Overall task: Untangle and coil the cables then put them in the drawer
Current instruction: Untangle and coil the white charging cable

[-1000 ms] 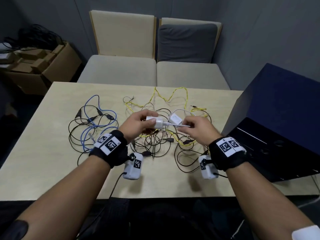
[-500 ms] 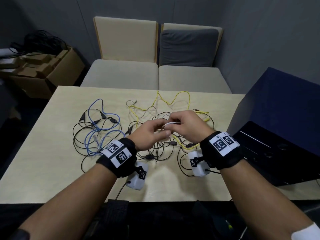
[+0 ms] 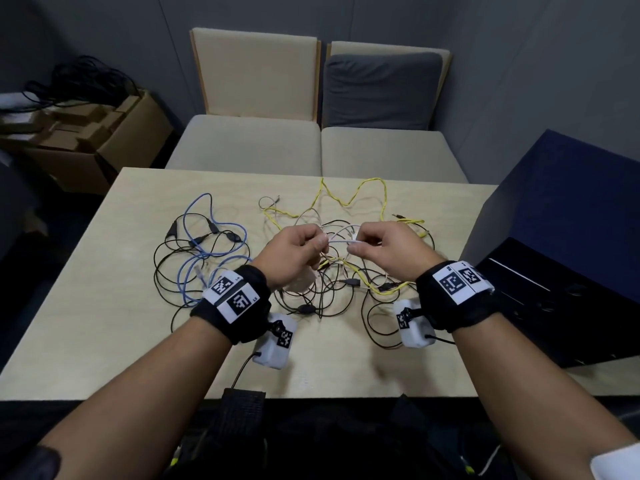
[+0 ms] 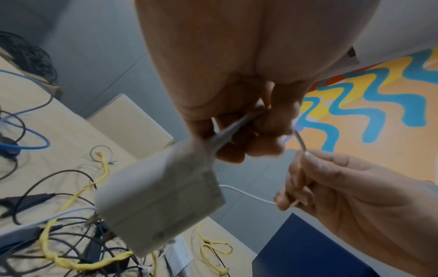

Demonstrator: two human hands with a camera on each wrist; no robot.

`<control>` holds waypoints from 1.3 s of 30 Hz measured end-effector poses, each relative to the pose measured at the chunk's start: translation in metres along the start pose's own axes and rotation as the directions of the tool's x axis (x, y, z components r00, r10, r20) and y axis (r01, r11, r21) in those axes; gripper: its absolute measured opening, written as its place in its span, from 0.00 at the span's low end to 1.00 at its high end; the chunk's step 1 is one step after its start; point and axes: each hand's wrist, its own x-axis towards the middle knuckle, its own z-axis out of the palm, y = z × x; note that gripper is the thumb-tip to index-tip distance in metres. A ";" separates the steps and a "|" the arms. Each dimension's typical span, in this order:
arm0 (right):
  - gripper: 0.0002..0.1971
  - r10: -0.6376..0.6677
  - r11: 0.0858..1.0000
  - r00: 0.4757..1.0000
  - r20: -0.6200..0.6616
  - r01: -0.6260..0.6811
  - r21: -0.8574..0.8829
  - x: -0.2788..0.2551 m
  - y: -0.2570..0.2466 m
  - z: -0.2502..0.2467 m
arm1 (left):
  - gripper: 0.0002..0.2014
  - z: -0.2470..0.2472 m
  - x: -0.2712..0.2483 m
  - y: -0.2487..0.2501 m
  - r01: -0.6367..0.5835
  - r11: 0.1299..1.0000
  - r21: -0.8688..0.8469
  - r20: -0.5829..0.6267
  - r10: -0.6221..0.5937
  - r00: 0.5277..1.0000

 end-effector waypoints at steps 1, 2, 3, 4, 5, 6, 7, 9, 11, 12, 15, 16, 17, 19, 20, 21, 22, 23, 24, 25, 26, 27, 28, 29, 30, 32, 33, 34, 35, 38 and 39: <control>0.16 -0.003 1.000 1.000 -0.019 0.003 0.001 0.001 -0.001 -0.001 | 0.14 -0.001 0.001 0.000 0.005 0.999 -0.031 0.018 -0.004 1.000; 0.16 -0.013 1.000 0.999 -0.047 0.014 0.014 0.002 -0.004 -0.003 | 0.13 -0.001 0.002 -0.001 0.014 0.998 -0.059 0.038 -0.011 0.999; 0.16 -0.025 0.999 0.996 -0.082 0.028 0.038 0.003 -0.008 -0.005 | 0.12 -0.001 0.003 -0.001 0.031 0.996 -0.079 0.057 -0.026 0.998; 0.15 -0.041 0.997 0.992 -0.119 0.049 0.062 0.005 -0.012 -0.007 | 0.12 0.000 0.003 -0.001 0.046 0.994 -0.102 0.078 -0.038 0.996; 0.14 -0.061 0.994 0.987 -0.148 0.073 0.079 0.007 -0.017 -0.009 | 0.13 0.001 0.003 0.000 0.050 0.992 -0.113 0.098 -0.039 0.994; 0.13 -0.076 0.991 0.983 -0.168 0.093 0.092 0.009 -0.021 -0.010 | 0.14 0.003 0.003 0.001 0.038 0.992 -0.121 0.112 -0.025 0.993; 0.12 -0.087 0.989 0.980 -0.179 0.107 0.103 0.012 -0.024 -0.012 | 0.14 0.005 0.004 0.002 0.017 0.991 -0.132 0.121 -0.001 0.993; 0.11 -0.097 0.984 0.979 -0.181 0.122 0.131 0.016 -0.027 -0.014 | 0.13 0.006 0.004 0.006 -0.015 0.981 -0.196 0.138 0.043 0.990; 0.11 -0.090 0.979 0.983 -0.157 0.116 0.165 0.018 -0.024 -0.015 | 0.12 0.006 0.003 0.010 -0.002 0.958 -0.288 0.139 0.044 0.989; 0.12 -0.079 0.979 0.987 -0.139 0.103 0.178 0.018 -0.021 -0.016 | 0.11 0.005 0.002 0.012 0.004 0.942 -0.335 0.130 0.042 0.991; 0.13 -0.036 0.985 0.994 -0.107 0.053 0.162 0.018 -0.007 -0.013 | 0.13 0.005 -0.001 0.020 0.023 0.897 -0.441 0.097 0.022 0.995; 0.13 -0.019 0.988 0.995 -0.101 0.034 0.148 0.017 -0.002 -0.012 | 0.15 0.005 -0.003 0.021 0.030 0.883 -0.469 0.089 0.013 0.996; 0.12 0.001 0.990 0.996 -0.092 0.012 0.138 0.016 0.002 -0.011 | 0.17 0.005 -0.003 0.021 0.039 0.870 -0.492 0.083 0.002 0.997; 0.12 0.036 0.991 0.997 -0.069 -0.027 0.134 0.013 0.010 -0.010 | 0.16 0.003 -0.004 0.019 0.044 0.844 -0.535 0.064 -0.011 0.998; 0.11 0.046 0.991 0.997 -0.063 -0.037 0.131 0.013 0.013 -0.010 | 0.15 0.002 -0.004 0.017 0.040 0.823 -0.566 0.052 -0.013 0.999; 0.11 0.046 0.991 0.997 -0.063 -0.038 0.131 0.012 0.015 -0.010 | 0.14 0.000 -0.005 0.016 0.039 0.797 -0.603 0.046 -0.014 0.999; 0.11 0.045 0.990 0.997 -0.065 -0.036 0.135 0.012 0.018 -0.010 | 0.13 -0.001 -0.005 0.016 0.043 0.765 -0.643 0.045 -0.018 0.999; 0.11 0.047 0.989 0.997 -0.066 -0.037 0.143 0.012 0.020 -0.010 | 0.12 -0.003 -0.005 0.017 0.050 0.730 -0.682 0.046 -0.026 0.999; 0.11 0.054 0.988 0.996 -0.064 -0.044 0.151 0.011 0.022 -0.009 | 0.12 -0.005 -0.005 0.019 0.058 0.692 -0.720 0.046 -0.036 0.998; 0.11 0.062 0.986 0.996 -0.060 -0.052 0.157 0.010 0.024 -0.008 | 0.12 -0.007 -0.004 0.021 0.063 0.656 -0.752 0.044 -0.046 0.998; 0.12 0.071 0.985 0.996 -0.056 -0.061 0.163 0.008 0.026 -0.007 | 0.13 -0.009 -0.004 0.023 0.059 0.631 -0.773 0.037 -0.049 0.998; 0.13 0.078 0.982 0.995 -0.054 -0.068 0.175 0.007 0.027 -0.006 | 0.13 -0.010 -0.003 0.025 0.043 0.619 -0.784 0.023 -0.040 0.999; 0.13 0.081 0.977 0.995 -0.054 -0.069 0.202 0.006 0.028 -0.005 | 0.14 -0.010 -0.004 0.025 0.019 0.614 -0.789 0.003 -0.027 1.000; 0.14 0.080 0.966 0.995 -0.064 -0.062 0.252 0.005 0.028 -0.004 | 0.13 -0.010 -0.005 0.026 -0.006 0.610 -0.793 -0.020 -0.016 1.000; 0.14 0.083 0.942 0.992 -0.093 -0.048 0.332 0.005 0.028 -0.003 | 0.13 -0.010 -0.006 0.026 -0.026 0.604 -0.797 -0.042 -0.012 0.999; 0.16 0.123 0.854 0.976 -0.181 -0.011 0.521 0.007 0.029 -0.004 | 0.12 -0.010 -0.006 0.026 -0.049 0.585 -0.809 -0.069 -0.013 0.998; 0.15 0.145 0.802 0.968 -0.206 0.007 0.597 0.007 0.030 -0.005 | 0.13 -0.011 -0.006 0.027 -0.056 0.577 -0.815 -0.074 -0.009 0.997; 0.13 0.157 0.764 0.966 -0.207 0.014 0.645 0.007 0.031 -0.005 | 0.14 -0.012 -0.005 0.027 -0.063 0.568 -0.820 -0.081 -0.006 0.997; 0.10 0.158 0.745 0.970 -0.186 0.007 0.667 0.006 0.032 -0.004 | 0.14 -0.013 -0.004 0.028 -0.072 0.559 -0.826 -0.091 -0.008 0.996; 0.09 0.111 0.795 0.993 -0.030 -0.071 0.602 0.000 0.033 0.002 | 0.14 -0.014 -0.001 0.032 -0.098 0.523 -0.847 -0.123 -0.013 0.992; 0.11 0.098 0.801 0.995 0.022 -0.092 0.592 -0.001 0.033 0.005 | 0.14 -0.013 -0.001 0.033 -0.105 0.515 -0.850 -0.127 -0.008 0.992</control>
